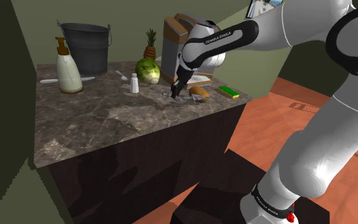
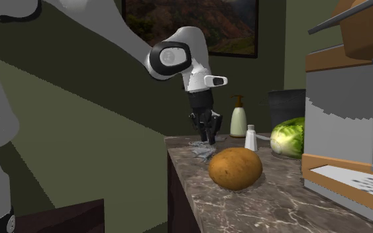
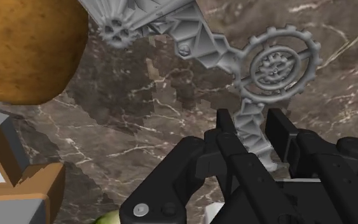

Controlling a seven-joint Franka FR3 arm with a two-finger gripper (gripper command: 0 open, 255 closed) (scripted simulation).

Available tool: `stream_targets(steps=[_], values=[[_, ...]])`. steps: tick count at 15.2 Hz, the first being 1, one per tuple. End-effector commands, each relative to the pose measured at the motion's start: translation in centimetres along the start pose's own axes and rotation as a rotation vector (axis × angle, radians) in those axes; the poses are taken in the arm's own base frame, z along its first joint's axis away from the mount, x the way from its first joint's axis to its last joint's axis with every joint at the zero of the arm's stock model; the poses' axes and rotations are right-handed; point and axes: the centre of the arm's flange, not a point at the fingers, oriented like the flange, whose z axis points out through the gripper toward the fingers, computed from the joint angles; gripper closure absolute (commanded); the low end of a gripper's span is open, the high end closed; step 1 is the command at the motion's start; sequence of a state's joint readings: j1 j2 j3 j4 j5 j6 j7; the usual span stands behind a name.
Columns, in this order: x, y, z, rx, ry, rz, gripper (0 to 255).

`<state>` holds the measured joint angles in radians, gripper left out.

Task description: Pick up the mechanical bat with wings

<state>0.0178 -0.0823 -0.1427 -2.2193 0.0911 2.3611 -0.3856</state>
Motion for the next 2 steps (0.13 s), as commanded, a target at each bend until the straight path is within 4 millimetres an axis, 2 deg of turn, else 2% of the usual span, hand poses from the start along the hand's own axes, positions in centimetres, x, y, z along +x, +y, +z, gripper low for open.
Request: stream_targets(steps=[1,2], values=[[0.14,-0.01,-0.52,0.000,0.000,0.000,255],[0.14,-0.01,-0.52,0.000,0.000,0.000,255]])
